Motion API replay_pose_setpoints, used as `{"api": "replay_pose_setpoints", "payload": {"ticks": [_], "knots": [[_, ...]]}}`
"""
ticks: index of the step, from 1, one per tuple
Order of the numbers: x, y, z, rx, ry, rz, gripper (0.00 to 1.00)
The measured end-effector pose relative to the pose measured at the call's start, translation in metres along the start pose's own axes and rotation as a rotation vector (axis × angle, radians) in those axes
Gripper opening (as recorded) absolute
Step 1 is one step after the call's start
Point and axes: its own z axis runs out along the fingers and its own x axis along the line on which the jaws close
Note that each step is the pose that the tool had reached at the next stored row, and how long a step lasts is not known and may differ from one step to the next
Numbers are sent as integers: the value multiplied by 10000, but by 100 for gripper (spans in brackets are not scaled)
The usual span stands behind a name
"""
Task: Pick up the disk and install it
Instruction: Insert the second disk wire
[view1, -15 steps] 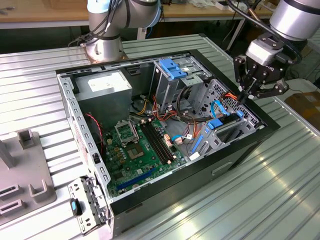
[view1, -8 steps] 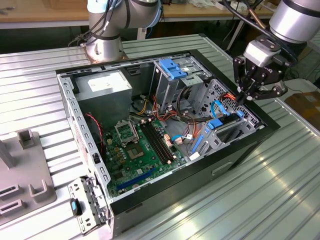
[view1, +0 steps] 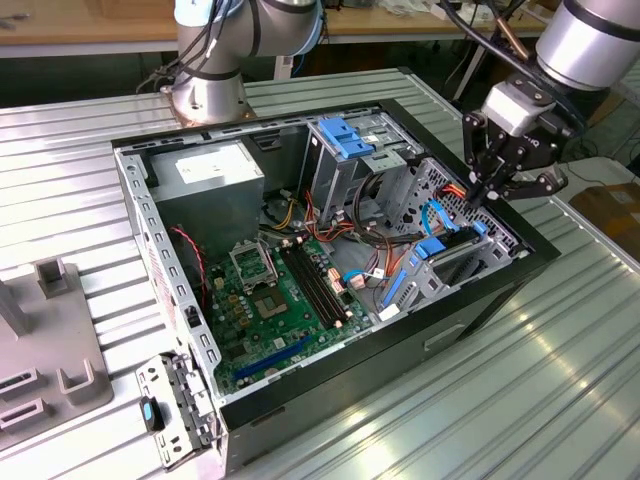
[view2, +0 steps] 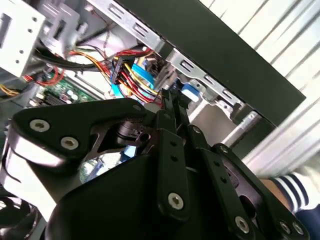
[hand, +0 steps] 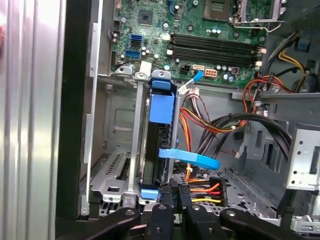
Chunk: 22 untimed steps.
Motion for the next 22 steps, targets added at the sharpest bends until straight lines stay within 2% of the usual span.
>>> {"api": "replay_pose_setpoints", "payload": {"ticks": [1, 5, 11, 15, 17, 18, 19, 22], "knots": [[8, 1, 8, 8, -50, 110, 16], [42, 13, 95, 31, -2, 656, 16], [130, 61, 109, 36, 0, 740, 16], [131, 109, 129, 38, 1, 771, 16], [137, 120, 135, 51, -174, 798, 16], [156, 122, 136, 72, -460, 822, 16], [165, 123, 136, 79, -554, 830, 16], [229, 131, 141, 77, -555, 830, 16]]}}
